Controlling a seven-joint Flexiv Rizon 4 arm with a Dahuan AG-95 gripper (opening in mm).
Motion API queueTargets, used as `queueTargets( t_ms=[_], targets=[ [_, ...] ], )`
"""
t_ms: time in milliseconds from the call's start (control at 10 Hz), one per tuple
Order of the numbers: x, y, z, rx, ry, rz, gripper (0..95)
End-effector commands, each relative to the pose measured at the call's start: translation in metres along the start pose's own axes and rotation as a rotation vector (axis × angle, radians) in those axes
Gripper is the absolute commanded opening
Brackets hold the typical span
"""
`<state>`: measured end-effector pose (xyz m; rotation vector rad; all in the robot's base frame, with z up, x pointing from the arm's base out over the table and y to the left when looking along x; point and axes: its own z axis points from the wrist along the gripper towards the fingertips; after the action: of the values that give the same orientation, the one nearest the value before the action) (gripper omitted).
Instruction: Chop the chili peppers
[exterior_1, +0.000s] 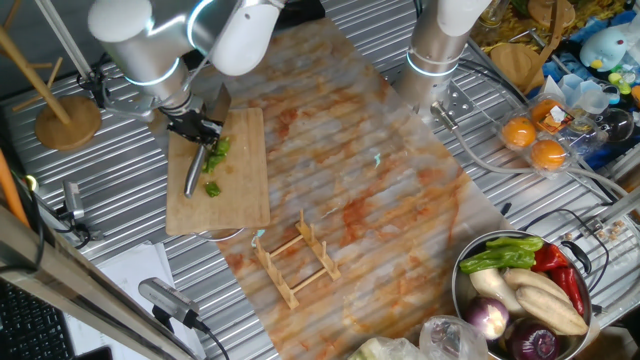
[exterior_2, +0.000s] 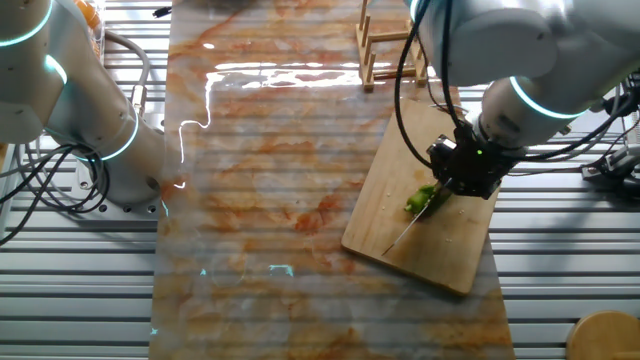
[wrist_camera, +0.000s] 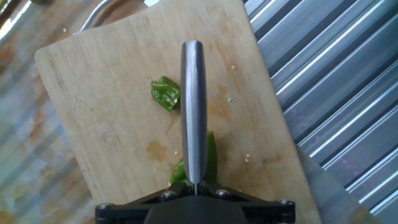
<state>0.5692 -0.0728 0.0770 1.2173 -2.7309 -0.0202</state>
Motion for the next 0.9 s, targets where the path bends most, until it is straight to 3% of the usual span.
queueTargets(
  t_ms=[100, 200, 500, 600, 700, 800, 900],
  targets=[
    [0.003, 0.001, 0.037, -0.003, 0.011, 0.016, 0.0],
    [0.004, 0.003, 0.044, 0.007, 0.031, 0.017, 0.0],
    [0.007, 0.005, 0.065, 0.011, 0.032, 0.027, 0.0],
    [0.008, 0.006, 0.065, 0.014, 0.027, 0.03, 0.0],
    [0.009, 0.007, 0.064, 0.032, 0.006, 0.029, 0.0],
    [0.012, 0.009, 0.059, 0.027, -0.051, 0.053, 0.0],
    [0.012, 0.01, 0.058, 0.038, -0.078, 0.051, 0.0]
  ],
)
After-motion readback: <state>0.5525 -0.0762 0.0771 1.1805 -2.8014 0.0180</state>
